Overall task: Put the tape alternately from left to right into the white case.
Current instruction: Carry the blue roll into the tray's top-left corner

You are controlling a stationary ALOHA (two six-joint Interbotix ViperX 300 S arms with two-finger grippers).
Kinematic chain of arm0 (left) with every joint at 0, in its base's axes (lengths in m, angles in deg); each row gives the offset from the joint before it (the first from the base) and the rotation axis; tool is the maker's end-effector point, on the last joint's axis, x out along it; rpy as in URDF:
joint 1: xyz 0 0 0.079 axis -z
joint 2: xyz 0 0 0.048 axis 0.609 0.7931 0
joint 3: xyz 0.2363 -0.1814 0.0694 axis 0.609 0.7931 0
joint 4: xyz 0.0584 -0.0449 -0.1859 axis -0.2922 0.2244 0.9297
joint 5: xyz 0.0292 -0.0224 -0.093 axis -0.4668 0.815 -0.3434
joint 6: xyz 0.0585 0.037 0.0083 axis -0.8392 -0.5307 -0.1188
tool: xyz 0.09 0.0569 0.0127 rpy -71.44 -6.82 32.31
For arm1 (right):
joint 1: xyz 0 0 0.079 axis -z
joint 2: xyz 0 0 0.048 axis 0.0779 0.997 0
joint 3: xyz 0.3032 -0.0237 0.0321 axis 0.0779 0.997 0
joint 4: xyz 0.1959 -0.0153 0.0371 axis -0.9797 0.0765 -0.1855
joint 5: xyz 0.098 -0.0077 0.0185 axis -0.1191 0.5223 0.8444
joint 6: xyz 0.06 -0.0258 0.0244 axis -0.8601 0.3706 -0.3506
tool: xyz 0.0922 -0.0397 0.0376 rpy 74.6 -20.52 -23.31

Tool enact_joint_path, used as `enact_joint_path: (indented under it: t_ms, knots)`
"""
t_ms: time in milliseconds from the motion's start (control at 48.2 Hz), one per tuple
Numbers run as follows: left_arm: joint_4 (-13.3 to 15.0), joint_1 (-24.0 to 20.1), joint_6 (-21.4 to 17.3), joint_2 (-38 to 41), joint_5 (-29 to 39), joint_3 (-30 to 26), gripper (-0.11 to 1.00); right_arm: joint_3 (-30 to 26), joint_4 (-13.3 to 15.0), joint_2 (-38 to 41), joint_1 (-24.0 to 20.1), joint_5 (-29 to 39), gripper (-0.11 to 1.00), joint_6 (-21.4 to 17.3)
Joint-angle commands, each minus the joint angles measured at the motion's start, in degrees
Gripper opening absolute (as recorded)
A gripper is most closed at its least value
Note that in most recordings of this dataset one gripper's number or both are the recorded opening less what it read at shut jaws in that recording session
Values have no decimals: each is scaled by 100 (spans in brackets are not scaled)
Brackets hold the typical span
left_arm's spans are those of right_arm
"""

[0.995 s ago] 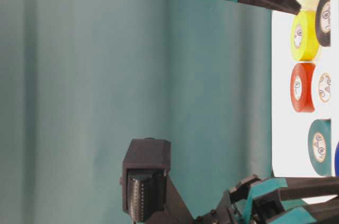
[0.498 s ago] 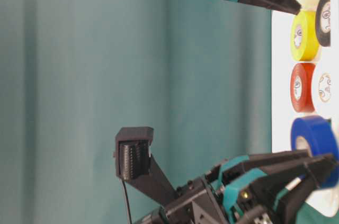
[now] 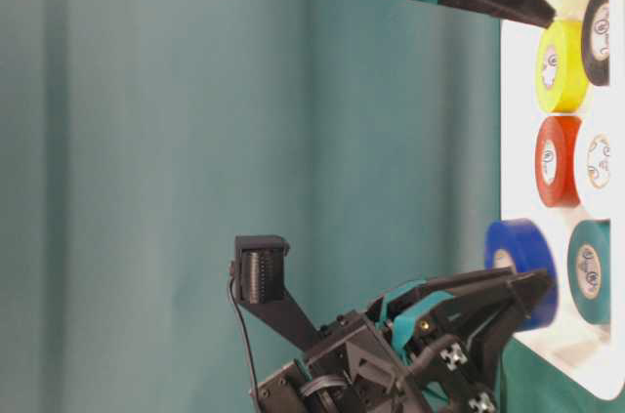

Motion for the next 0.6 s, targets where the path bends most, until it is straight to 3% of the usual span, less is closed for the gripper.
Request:
enact_joint_path:
  t_ms: [0, 207, 581]
  knots:
    - [-18, -202, -88, -35, -70, -149, -3, -70, -9, -35, -18, -53, 73, -9]
    - [-18, -554, -290, 114, -70, -220, -3, -70, -18, -35, -18, -70, 73, -9]
    - [-18, -791, -343, 387, -167, -475, -3, -35, -9, -44, -18, -62, 73, -9]
